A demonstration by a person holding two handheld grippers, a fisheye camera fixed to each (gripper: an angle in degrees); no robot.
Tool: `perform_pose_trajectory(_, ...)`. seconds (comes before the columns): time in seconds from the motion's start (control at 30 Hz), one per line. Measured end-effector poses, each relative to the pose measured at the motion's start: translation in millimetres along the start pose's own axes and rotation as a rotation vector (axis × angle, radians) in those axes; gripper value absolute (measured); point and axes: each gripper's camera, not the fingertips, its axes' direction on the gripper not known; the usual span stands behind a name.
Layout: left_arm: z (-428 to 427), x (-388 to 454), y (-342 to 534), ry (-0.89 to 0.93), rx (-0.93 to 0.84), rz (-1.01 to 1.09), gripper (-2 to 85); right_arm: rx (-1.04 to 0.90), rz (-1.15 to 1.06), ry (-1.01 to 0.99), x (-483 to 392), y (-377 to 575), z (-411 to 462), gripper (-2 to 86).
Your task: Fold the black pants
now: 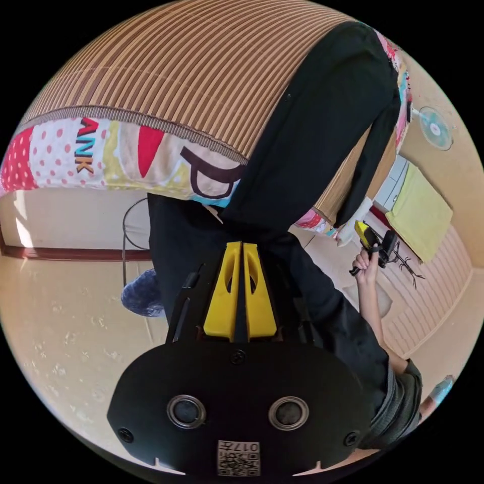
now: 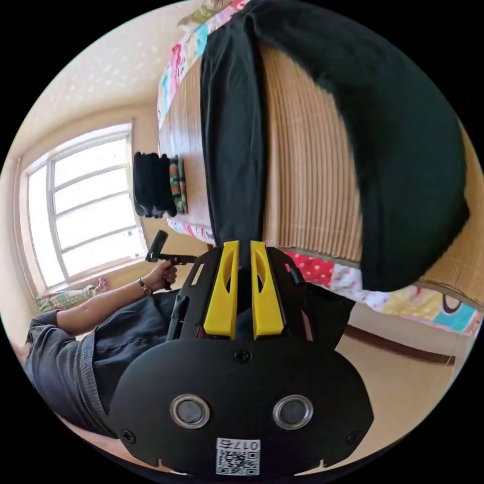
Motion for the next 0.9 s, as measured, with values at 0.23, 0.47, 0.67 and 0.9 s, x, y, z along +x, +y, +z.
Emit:
perform_pose_trajectory(0.23, 27, 47, -14, -0.048, -0.036, 0.174, -0.2, 0.059, 0.619, 0.017, 160, 47, -36, 11.5)
perform_pose_trajectory(0.47, 75, 105, -43, -0.055, -0.089, 0.295, 3.9, 0.025, 0.493, -0.656, 197, 69, 23, 9.5)
perform_pose_trajectory(0.67, 117, 129, -58, -0.126, -0.151, 0.354, 2.2, -0.022, 0.243, -0.850, 185, 110, 54, 1.9)
perform_pose_trajectory(0.9, 157, 115, -68, -0.191, -0.181, 0.304, 0.0, -0.473, 0.116, 0.256, 167, 151, 64, 0.5)
